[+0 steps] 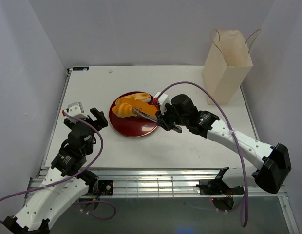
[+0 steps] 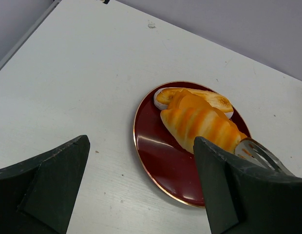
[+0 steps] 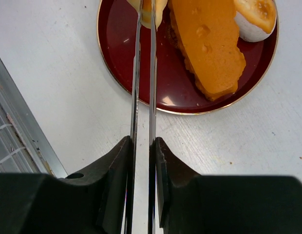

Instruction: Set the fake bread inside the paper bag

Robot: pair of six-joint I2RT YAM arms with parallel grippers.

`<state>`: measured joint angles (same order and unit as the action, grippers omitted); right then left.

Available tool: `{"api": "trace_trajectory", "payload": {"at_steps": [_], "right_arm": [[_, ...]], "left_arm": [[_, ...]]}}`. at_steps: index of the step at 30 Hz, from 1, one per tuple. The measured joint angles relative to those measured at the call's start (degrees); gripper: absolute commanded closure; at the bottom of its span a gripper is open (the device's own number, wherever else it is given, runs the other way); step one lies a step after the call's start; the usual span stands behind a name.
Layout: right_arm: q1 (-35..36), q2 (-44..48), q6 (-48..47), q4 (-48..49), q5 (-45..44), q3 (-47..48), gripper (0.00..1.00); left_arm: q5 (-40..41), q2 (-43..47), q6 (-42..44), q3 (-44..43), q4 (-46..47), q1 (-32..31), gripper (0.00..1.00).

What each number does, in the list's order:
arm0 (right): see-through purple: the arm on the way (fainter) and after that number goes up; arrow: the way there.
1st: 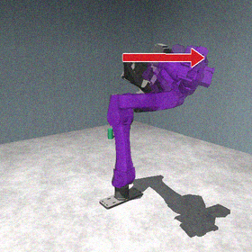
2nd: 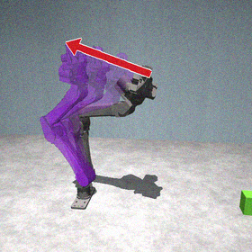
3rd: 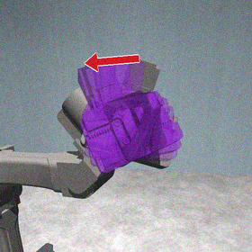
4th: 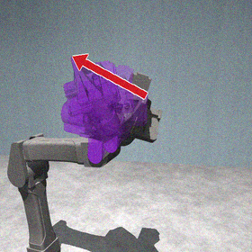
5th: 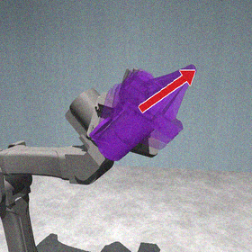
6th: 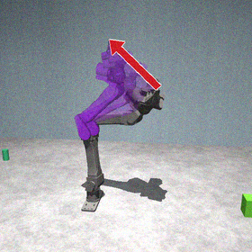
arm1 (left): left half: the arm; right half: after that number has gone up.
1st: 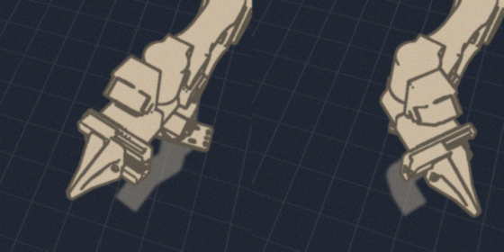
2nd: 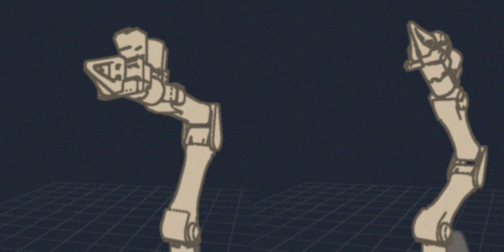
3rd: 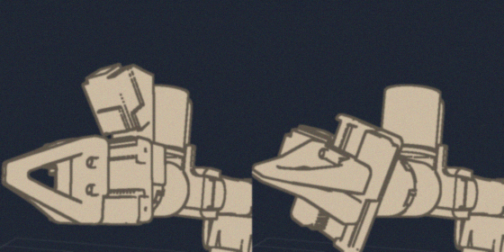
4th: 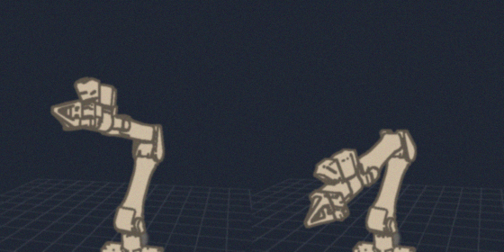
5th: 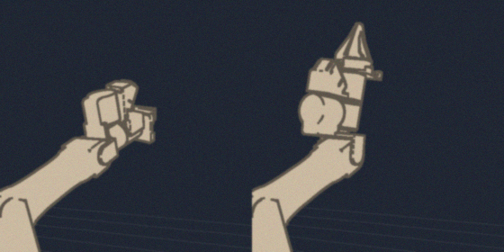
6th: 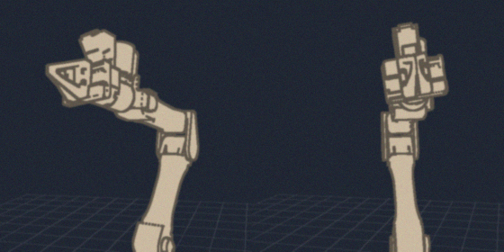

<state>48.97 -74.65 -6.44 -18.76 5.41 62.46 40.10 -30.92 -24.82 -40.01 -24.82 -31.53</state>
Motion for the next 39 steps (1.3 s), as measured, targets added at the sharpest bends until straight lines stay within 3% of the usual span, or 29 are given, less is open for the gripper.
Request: {"api": "trace_trajectory", "payload": {"at_steps": [13, 39], "right_arm": [[-3.08, 8.76, 0.31, -2.43, -2.93, 0.00, 0.92], [-20.70, 20.39, 1.79, -2.93, -25.22, 10.36, 0.92]], "left_arm": [[2.56, -0.07, 0.85, 0.20, -0.02, 0.00, 0.02], [3.37, 0.22, 1.44, 0.24, 0.00, 0.00, 0.02]]}}
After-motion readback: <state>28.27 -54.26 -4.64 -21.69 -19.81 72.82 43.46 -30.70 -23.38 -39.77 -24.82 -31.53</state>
